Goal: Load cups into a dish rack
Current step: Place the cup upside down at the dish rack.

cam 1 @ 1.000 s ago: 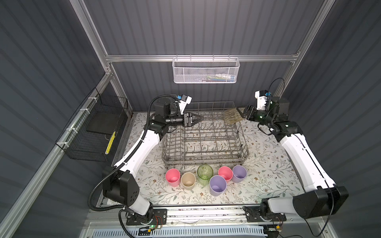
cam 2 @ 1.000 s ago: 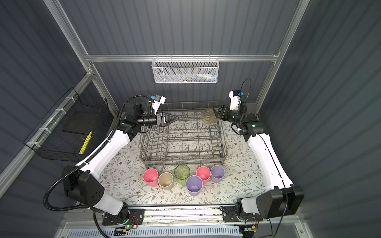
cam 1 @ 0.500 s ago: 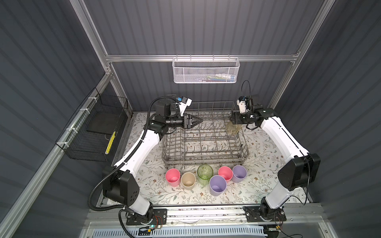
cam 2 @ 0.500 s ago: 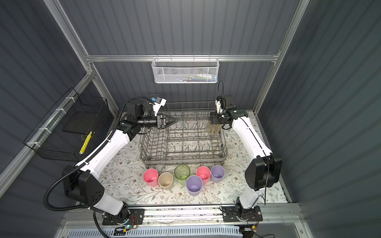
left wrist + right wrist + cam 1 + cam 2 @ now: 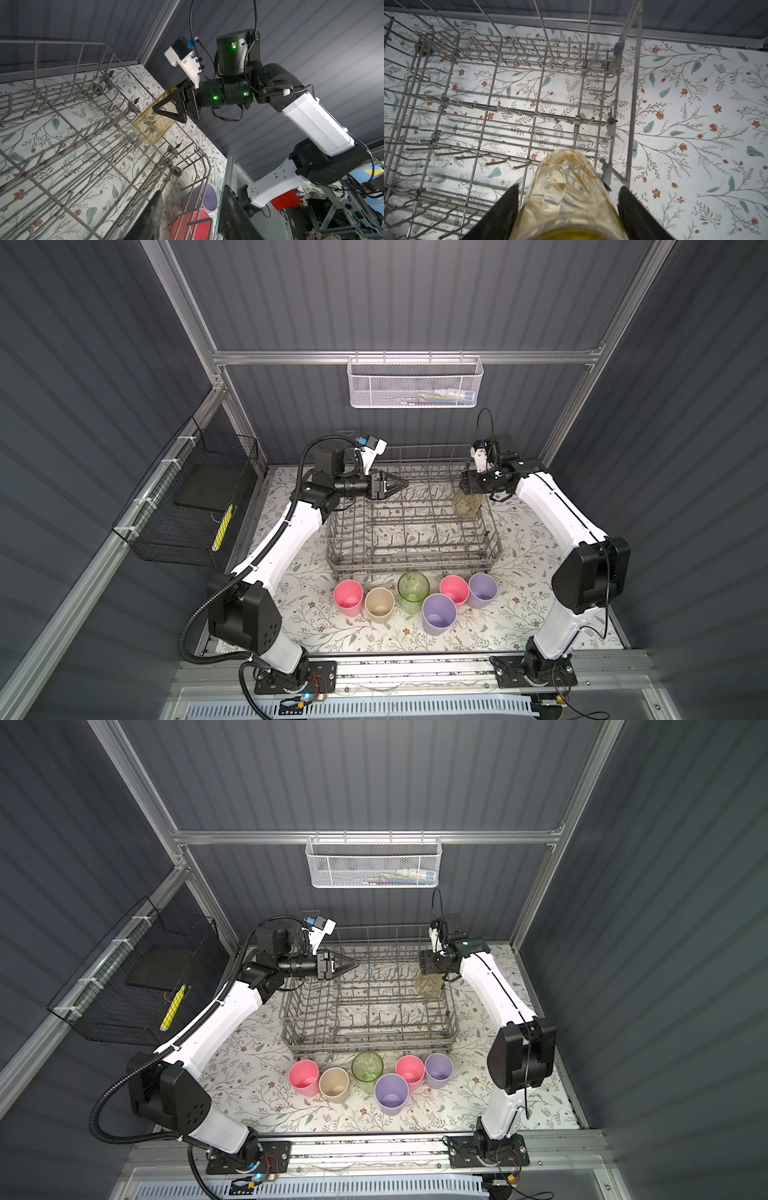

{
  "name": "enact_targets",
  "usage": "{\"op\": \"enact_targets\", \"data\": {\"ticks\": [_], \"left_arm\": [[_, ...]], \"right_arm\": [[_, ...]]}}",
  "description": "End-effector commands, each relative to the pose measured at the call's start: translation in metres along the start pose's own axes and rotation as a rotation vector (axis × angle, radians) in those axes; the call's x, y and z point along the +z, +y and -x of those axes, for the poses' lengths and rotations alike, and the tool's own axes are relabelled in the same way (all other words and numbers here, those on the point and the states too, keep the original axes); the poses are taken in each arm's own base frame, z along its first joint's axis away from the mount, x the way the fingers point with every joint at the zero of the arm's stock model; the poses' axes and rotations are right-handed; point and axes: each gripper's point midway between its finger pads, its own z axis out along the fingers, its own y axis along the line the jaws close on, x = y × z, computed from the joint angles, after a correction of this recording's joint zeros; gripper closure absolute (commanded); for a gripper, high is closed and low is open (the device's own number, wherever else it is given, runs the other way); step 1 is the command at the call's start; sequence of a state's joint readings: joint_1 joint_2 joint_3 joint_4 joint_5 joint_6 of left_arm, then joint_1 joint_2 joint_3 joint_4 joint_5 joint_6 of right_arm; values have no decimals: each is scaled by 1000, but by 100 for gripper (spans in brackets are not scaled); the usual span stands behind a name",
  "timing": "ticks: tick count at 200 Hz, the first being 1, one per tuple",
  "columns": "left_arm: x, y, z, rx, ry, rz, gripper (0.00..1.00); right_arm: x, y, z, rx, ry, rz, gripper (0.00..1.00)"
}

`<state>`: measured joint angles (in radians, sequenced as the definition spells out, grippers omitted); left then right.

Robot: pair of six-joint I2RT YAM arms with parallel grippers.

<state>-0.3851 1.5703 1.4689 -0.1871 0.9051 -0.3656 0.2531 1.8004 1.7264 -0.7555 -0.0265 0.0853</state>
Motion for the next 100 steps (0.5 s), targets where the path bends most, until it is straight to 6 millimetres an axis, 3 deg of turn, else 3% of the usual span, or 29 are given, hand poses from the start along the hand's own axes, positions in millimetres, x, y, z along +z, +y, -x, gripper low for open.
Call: {"op": "enact_targets", "data": {"ticks": [1, 100], "left_arm": [[4, 4, -6, 1, 16, -14, 53], [7, 7, -8, -16, 26, -22, 53]], "right_arm": [[-2, 10, 13, -23, -37, 18, 70], [36, 6, -5, -31, 32, -37, 61]]}}
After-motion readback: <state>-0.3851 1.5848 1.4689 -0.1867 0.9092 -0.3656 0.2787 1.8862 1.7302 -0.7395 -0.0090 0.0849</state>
